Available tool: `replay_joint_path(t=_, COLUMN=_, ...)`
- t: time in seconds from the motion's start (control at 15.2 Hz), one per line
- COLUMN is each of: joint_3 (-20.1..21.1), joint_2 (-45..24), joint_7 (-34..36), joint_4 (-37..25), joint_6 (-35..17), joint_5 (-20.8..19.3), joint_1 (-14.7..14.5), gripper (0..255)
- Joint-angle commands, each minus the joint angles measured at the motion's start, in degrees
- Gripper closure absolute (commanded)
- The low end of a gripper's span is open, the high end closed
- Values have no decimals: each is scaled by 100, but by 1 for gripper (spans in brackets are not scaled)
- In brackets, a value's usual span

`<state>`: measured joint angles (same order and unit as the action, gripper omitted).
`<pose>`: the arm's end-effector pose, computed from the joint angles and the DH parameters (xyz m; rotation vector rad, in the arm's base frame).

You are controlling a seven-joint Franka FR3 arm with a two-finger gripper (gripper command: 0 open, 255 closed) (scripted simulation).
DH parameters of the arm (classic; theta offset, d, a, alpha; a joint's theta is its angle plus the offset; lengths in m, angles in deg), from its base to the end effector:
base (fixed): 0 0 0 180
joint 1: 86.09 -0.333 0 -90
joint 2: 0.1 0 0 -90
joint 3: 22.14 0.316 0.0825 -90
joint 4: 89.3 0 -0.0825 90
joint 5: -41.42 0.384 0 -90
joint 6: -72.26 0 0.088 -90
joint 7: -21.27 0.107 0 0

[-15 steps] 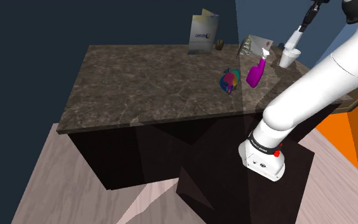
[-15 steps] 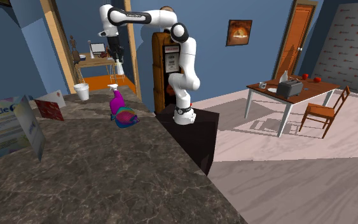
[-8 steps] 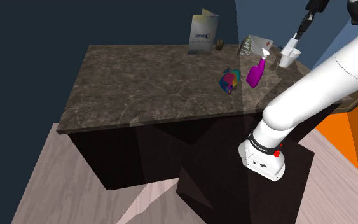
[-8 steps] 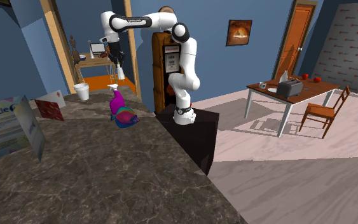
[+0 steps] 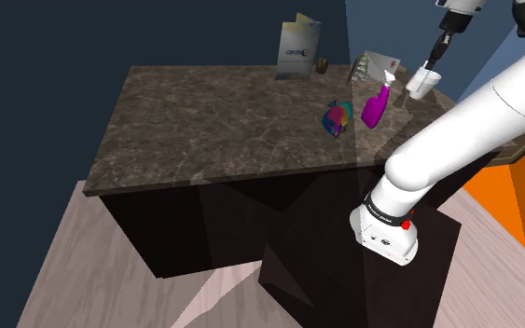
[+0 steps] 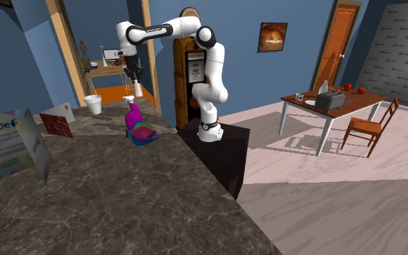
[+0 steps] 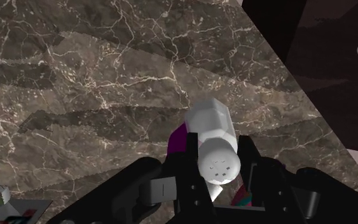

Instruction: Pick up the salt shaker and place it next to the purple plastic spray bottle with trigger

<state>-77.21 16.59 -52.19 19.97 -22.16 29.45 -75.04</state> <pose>0.1436 -0.4833 0.5526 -3.0385 -0.2806 0.0032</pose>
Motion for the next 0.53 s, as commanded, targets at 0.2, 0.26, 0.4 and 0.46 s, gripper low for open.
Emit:
replay_joint_path(t=0.2, joint_3=-55, joint_2=18, joint_7=10, joint_4=385, joint_6=-379, joint_5=-38, joint_1=24, gripper=255)
replay_joint_path(t=0.26, joint_3=-71, joint_2=12, joint_7=8, joint_4=457, joint_6=-456, joint_5=-41, joint_1=25, gripper=255)
replay_joint_path(t=0.4, joint_3=-107, joint_2=-4, joint_7=2, joint_4=598, joint_6=-610, joint_5=-42, joint_1=26, gripper=255)
replay_joint_path(t=0.46, joint_3=-127, joint_2=-15, joint_7=-3, joint_4=666, joint_6=-688, joint_5=-41, joint_1=26, gripper=255)
